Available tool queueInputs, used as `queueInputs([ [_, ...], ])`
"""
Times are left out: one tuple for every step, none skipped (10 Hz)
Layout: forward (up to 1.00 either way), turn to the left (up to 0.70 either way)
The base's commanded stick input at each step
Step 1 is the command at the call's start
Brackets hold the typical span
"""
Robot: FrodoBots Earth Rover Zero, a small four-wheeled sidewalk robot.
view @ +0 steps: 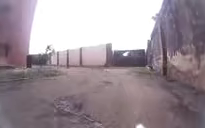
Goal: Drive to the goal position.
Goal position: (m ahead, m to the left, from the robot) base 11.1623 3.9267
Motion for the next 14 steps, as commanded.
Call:
queueInputs([
  [0.70, 0.00],
  [0.70, 0.00],
  [0.70, 0.00],
  [0.70, 0.00],
  [0.70, 0.00],
  [0.70, 0.00],
  [0.70, 0.00],
  [0.70, 0.00],
  [0.70, 0.00],
  [0.70, 0.00],
  [0.70, 0.00],
  [0.70, 0.00],
  [0.70, 0.00],
  [0.70, 0.00],
])
